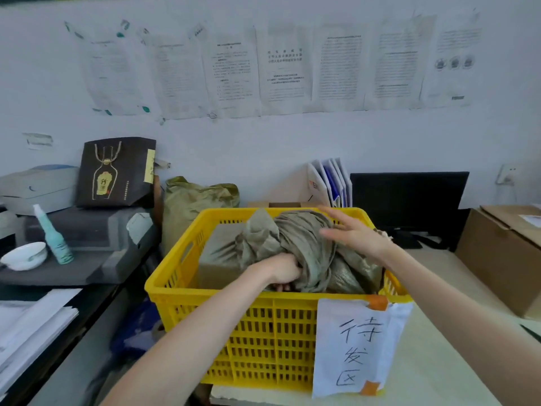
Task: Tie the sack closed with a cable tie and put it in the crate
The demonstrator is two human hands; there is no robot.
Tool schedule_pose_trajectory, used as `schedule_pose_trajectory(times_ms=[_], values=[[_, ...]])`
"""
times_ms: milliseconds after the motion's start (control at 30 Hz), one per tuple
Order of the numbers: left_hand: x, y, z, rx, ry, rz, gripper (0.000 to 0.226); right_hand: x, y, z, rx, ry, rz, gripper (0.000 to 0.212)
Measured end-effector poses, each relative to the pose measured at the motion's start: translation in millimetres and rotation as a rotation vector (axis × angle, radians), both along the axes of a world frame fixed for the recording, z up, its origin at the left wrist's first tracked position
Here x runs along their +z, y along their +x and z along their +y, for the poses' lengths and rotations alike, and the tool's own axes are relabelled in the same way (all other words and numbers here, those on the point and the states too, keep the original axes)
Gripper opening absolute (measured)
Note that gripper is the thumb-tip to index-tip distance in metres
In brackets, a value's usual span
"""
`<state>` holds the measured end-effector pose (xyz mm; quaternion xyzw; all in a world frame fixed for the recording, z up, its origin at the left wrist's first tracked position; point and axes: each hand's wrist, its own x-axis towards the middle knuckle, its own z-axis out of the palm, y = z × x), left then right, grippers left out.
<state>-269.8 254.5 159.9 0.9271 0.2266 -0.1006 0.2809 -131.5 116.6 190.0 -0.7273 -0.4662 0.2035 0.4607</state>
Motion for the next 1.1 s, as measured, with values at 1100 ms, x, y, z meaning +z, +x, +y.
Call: schedule_pose_trajectory(times_ms=[1100], values=[[-6,-81,32,0.136,0.423,-0.145,0.046,-29,-24,-21,0.038,-0.156,-0.253,0.037]])
